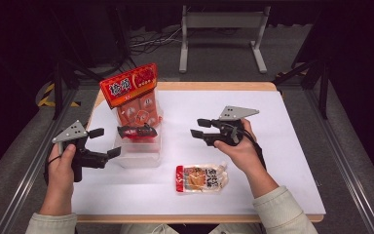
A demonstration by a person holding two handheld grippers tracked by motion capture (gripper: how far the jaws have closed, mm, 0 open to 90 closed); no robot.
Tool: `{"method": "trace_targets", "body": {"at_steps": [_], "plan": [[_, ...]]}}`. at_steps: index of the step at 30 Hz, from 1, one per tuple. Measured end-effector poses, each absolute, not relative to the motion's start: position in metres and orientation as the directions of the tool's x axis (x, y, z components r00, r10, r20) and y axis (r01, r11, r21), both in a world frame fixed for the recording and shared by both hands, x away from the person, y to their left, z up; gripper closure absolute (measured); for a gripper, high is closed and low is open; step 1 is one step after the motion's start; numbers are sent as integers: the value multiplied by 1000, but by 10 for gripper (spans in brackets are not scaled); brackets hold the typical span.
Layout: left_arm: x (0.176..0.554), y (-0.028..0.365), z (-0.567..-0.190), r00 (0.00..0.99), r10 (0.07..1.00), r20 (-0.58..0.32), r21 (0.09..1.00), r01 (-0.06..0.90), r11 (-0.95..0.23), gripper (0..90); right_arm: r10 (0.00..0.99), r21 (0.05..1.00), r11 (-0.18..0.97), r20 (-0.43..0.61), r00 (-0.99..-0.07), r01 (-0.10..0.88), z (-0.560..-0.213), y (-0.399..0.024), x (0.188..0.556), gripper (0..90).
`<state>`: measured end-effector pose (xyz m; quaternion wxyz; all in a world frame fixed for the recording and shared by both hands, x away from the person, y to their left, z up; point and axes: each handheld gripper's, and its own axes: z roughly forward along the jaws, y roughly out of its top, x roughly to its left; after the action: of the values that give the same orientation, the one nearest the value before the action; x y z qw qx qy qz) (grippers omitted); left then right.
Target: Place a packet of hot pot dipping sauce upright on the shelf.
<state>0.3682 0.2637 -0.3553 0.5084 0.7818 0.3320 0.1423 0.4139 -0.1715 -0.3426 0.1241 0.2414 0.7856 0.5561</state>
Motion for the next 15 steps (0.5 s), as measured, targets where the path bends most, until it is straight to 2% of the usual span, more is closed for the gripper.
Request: {"method": "trace_targets", "body": {"at_steps": [7,15], "plan": [[368,263,-356,739,663,-117,887,378,-264,26,567,931,235,102,-818,280,-343,-196,405,491],[367,264,-355,740,663,-111,890,370,-264,26,595,923,265,70,-800,278,-339,-209,398,466]]}}
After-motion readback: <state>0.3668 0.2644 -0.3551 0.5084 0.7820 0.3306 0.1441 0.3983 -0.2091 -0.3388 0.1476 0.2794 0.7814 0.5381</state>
